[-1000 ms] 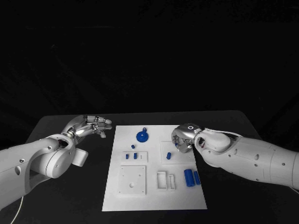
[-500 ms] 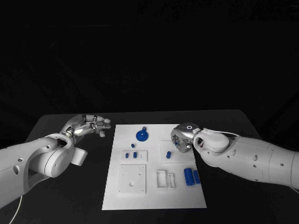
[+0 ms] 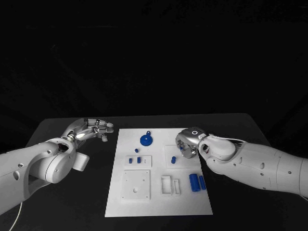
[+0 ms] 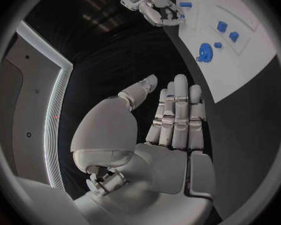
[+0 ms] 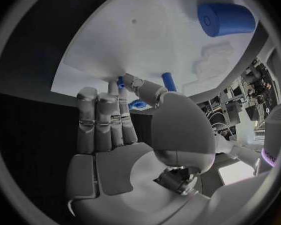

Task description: Assemble the parts on the task board

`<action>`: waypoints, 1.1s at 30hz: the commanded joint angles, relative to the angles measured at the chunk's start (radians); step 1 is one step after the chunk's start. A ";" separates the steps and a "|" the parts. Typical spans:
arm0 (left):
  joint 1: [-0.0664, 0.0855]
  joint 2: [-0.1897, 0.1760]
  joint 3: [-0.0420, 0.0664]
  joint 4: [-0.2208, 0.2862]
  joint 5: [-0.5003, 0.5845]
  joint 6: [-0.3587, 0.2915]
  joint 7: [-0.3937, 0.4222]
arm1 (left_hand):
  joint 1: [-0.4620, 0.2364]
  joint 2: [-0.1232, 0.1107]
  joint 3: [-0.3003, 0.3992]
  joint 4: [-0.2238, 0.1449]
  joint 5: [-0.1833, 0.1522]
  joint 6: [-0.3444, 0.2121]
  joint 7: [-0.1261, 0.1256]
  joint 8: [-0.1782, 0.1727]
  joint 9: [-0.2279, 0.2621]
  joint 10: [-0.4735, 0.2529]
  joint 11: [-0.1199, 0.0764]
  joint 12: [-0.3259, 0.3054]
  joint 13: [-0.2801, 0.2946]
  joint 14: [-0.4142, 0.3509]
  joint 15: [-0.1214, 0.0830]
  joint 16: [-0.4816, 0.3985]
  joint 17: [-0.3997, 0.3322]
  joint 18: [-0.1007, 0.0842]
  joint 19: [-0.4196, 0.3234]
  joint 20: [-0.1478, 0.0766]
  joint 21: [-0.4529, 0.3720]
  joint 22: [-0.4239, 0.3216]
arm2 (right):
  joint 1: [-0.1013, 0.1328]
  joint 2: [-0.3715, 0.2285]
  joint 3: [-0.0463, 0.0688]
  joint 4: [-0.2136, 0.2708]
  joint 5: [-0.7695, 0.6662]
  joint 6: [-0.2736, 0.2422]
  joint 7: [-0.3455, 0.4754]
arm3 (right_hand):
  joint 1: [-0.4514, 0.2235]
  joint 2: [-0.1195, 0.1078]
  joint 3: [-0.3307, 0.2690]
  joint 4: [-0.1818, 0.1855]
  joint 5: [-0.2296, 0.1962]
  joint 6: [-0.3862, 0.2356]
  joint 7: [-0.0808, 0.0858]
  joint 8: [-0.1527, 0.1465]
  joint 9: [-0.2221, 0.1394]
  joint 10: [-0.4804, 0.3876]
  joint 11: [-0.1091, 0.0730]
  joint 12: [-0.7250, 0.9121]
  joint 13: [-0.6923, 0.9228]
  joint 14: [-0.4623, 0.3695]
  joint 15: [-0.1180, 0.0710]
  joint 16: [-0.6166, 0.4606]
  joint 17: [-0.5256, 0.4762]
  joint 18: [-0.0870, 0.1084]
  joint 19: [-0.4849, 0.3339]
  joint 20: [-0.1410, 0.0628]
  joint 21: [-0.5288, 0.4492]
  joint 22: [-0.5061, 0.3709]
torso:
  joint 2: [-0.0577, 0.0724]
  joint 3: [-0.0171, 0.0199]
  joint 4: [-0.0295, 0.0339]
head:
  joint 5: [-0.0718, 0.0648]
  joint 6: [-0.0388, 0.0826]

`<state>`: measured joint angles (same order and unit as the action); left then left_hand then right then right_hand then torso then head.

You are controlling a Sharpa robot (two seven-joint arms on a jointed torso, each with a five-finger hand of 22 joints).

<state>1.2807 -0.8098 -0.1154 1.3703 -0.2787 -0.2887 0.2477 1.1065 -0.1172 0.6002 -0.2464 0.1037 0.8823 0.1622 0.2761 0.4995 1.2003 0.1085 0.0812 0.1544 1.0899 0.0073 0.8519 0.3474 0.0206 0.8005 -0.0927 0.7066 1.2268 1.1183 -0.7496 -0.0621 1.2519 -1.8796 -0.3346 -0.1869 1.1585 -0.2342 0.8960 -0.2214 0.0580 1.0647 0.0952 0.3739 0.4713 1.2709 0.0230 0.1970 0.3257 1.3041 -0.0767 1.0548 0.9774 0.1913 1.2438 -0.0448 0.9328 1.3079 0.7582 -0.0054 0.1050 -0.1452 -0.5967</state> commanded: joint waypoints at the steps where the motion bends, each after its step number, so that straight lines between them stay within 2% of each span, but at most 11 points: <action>1: 0.001 0.000 0.001 0.000 0.007 0.005 0.012 | -0.002 0.003 -0.005 -0.002 -0.002 -0.006 0.001 0.006 -0.002 -0.005 0.006 -0.006 -0.001 0.005 -0.001 -0.006 0.001 0.021 0.009 0.001 -0.005 0.000 | -0.006 -0.003 -0.003 0.011 -0.019 -0.043 -0.001 | -0.005 -0.002 0.010 0.001 0.005 0.010 -0.002 0.005 0.002 0.057 0.003 0.003 0.004 0.002 -0.008 -0.004 0.002 0.071 0.004 -0.006 0.004 0.018 | 0.000 0.0006 0.0002 | 0.001 0.001; 5: 0.001 0.001 0.001 -0.003 0.007 0.003 0.013 | -0.002 0.003 -0.005 -0.002 -0.002 -0.006 0.001 0.006 -0.002 -0.005 0.006 -0.006 -0.001 0.006 -0.001 -0.006 0.002 0.021 0.009 0.001 -0.005 0.000 | -0.005 -0.011 0.002 0.025 -0.013 -0.066 0.002 | -0.005 -0.006 0.015 0.002 0.004 0.014 -0.003 0.005 0.002 0.060 0.001 0.002 0.007 0.004 -0.009 -0.003 0.003 0.071 0.006 -0.008 0.005 0.017 | -0.001 0.0006 0.0000 | 0.003 0.001; 15: 0.001 0.003 0.001 -0.013 0.008 0.000 0.017 | -0.002 0.003 -0.006 -0.002 -0.002 -0.006 0.001 0.007 -0.002 -0.005 0.005 -0.006 -0.001 0.007 -0.001 -0.007 0.003 0.021 0.010 0.001 -0.005 0.000 | -0.003 -0.027 0.037 0.054 0.012 -0.081 0.018 | -0.006 -0.011 0.020 0.005 0.002 0.017 -0.004 0.005 0.002 0.064 0.000 0.001 0.010 0.005 -0.011 -0.003 0.004 0.071 0.009 -0.010 0.005 0.017 | -0.001 0.0012 -0.0014 | 0.004 0.003; 24: 0.001 0.004 0.001 -0.013 0.009 0.000 0.018 | -0.003 0.004 -0.006 -0.002 -0.002 -0.007 0.001 0.007 -0.002 -0.005 0.005 -0.006 0.000 0.009 -0.001 -0.008 0.004 0.021 0.011 0.001 -0.006 0.001 | -0.002 -0.051 0.063 0.119 0.061 -0.081 0.035 | -0.006 -0.012 0.022 0.006 0.002 0.018 -0.005 0.004 0.002 0.065 -0.001 0.001 0.011 0.006 -0.011 -0.003 0.005 0.071 0.010 -0.011 0.006 0.017 | 0.000 0.0006 -0.0010 | 0.004 0.003; 27: 0.001 0.005 0.001 -0.013 0.012 -0.002 0.018 | -0.003 0.004 -0.006 -0.002 -0.002 -0.007 0.002 0.007 -0.002 -0.005 0.005 -0.006 0.000 0.009 -0.001 -0.009 0.004 0.021 0.011 0.001 -0.006 0.001 | -0.002 -0.055 0.066 0.161 0.090 -0.086 0.048 | -0.007 -0.012 0.022 0.007 0.002 0.018 -0.005 0.004 0.002 0.065 -0.001 0.000 0.011 0.006 -0.011 -0.003 0.005 0.071 0.010 -0.011 0.006 0.017 | -0.001 0.0006 -0.0009 | 0.011 0.005; 33: 0.001 0.010 0.001 -0.012 0.015 -0.004 0.020 | -0.003 0.004 -0.006 -0.002 -0.001 -0.007 0.002 0.008 -0.002 -0.005 0.005 -0.006 0.000 0.010 -0.001 -0.009 0.005 0.021 0.012 0.001 -0.006 0.001 | -0.002 -0.037 0.066 0.207 0.156 -0.114 0.085 | -0.007 -0.009 0.023 0.007 0.006 0.017 -0.004 0.003 0.002 0.064 0.000 -0.002 0.012 0.005 -0.011 -0.004 0.005 0.071 0.011 -0.013 0.006 0.017 | -0.001 0.0003 0.0002 | 0.029 0.007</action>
<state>1.2806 -0.8027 -0.1154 1.3560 -0.2747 -0.2910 0.2512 1.1065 -0.1172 0.5988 -0.2478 0.1037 0.8823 0.1622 0.2799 0.4987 1.1964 0.1118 0.0812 0.1544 1.0936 0.0036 0.8479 0.3513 0.0299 0.8080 -0.0928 0.7067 1.2269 1.1161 -0.7898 0.0039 1.4496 -1.7830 -0.4229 -0.1454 1.1531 -0.2398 0.9136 -0.2138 0.0572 1.0730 0.0897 0.3721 0.4724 1.2803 0.0180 0.1922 0.3353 1.3095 -0.0792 1.0549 0.9815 0.1912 1.2538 -0.0520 0.9329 1.3075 0.7572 -0.0047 0.1037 -0.1234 -0.5912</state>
